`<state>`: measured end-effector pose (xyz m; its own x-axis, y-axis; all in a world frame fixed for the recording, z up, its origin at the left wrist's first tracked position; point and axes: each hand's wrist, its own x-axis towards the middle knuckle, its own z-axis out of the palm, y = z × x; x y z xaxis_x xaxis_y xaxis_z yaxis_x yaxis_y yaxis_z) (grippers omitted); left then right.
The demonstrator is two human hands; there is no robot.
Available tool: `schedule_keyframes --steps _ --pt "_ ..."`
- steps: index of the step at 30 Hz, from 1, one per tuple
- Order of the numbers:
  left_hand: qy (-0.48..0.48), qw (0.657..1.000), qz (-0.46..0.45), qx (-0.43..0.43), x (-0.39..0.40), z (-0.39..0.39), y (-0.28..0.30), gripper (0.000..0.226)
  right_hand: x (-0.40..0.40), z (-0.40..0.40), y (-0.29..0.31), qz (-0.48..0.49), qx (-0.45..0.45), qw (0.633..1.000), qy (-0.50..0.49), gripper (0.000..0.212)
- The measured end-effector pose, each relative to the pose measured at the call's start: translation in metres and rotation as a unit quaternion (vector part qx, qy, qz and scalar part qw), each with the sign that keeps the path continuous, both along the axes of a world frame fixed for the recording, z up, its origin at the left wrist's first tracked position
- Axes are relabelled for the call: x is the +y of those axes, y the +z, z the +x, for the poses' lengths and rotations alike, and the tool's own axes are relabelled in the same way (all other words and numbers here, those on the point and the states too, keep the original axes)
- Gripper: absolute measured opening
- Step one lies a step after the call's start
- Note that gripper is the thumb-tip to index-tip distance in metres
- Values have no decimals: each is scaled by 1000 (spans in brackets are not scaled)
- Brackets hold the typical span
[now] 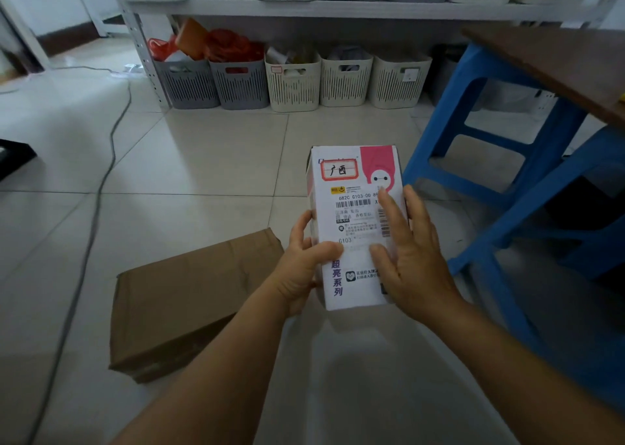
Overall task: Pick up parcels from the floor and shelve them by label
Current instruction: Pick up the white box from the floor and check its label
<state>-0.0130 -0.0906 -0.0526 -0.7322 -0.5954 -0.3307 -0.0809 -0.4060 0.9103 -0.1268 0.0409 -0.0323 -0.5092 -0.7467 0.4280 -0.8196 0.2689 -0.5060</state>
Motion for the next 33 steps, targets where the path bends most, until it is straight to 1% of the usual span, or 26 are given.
schedule_keyframes --steps 5,13,24,33 --pt "15 1000 1 -3 -8 4 -3 98 1 9 -9 48 33 998 15 71" --pt "19 1000 2 -9 -11 5 -6 97 -3 12 -11 58 48 996 37 62" --pt "14 1000 -6 -14 -11 5 -8 96 -5 15 -11 48 7 998 31 63" --pt "21 1000 1 -9 -13 5 -11 93 -5 13 -11 54 14 998 33 60"
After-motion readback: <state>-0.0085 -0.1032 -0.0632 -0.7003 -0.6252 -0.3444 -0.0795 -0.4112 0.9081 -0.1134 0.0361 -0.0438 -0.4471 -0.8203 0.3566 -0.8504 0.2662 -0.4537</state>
